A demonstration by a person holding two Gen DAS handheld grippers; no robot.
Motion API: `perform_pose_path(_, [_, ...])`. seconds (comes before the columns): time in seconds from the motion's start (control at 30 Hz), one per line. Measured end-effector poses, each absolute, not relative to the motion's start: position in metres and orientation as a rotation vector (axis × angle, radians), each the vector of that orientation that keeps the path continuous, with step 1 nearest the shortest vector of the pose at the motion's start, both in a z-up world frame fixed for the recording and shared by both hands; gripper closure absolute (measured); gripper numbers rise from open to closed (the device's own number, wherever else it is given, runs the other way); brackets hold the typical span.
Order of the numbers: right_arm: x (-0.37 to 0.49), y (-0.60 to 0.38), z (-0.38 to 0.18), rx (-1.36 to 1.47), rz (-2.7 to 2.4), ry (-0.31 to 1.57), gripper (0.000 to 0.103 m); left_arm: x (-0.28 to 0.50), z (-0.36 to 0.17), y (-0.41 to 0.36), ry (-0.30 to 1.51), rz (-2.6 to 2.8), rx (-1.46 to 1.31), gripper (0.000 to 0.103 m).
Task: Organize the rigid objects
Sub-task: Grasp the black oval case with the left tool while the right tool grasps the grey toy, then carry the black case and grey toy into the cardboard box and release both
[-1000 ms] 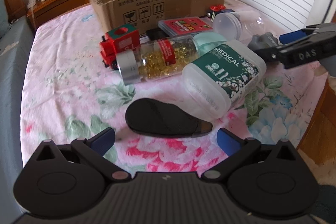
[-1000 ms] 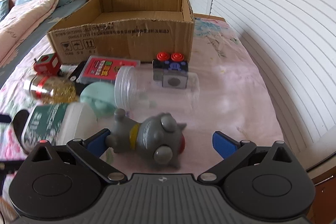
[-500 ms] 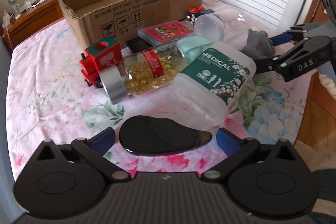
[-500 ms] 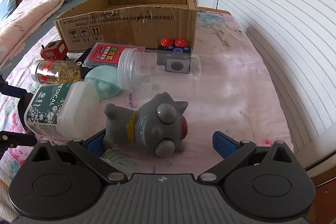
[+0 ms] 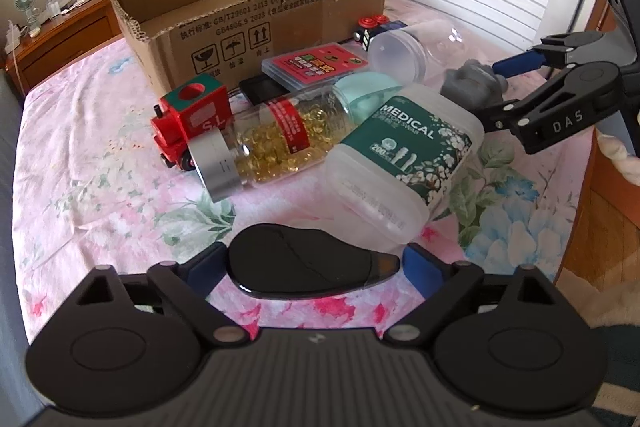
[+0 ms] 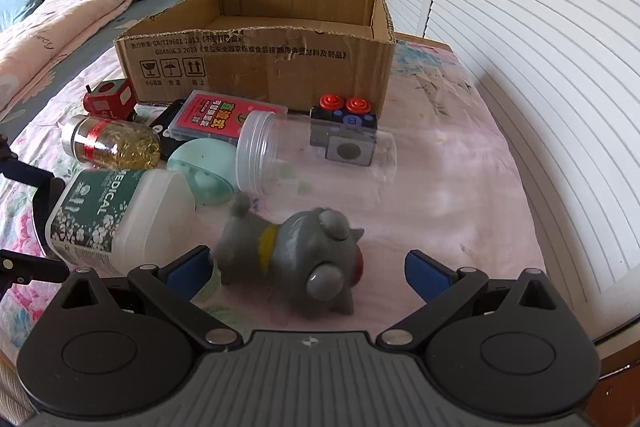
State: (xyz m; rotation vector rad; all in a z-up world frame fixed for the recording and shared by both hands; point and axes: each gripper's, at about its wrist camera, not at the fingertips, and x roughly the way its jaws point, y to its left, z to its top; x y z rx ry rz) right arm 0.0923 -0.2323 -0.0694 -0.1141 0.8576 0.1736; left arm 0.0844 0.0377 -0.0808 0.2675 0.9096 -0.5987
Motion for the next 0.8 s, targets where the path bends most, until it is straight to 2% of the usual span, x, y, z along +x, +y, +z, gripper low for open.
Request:
perform_pose_path(0.33, [0.101,-0.226,-0.071,-0.094,0.148,0.857,0.0,0.082,-0.08,0.037,0.914,-0.591,0.265,0.013])
perform_pose_path(0.4, [0.102,-0.226,-0.07,-0.094,0.149,0.859,0.004,0.082,-0.08,0.038,0.916,-0.592,0.266,0.013])
perform_pose_path(0.47, [0.103,-0.226,-0.068,-0.101,0.143,0.866,0.017,0.082,-0.08,0.037,0.921,-0.59,0.264,0.014])
perform_pose_path(0.57, [0.102,-0.227,-0.065,-0.087,0.157,0.871,0.024,0.082,-0.079,0.037,0.931,-0.604,0.256,0.014])
perform_pose_path(0.8, [0.1,-0.224,-0.06,-0.147,0.179,0.89,0.027,0.081,-0.072,0.039,0.945,-0.596,0.254,0.014])
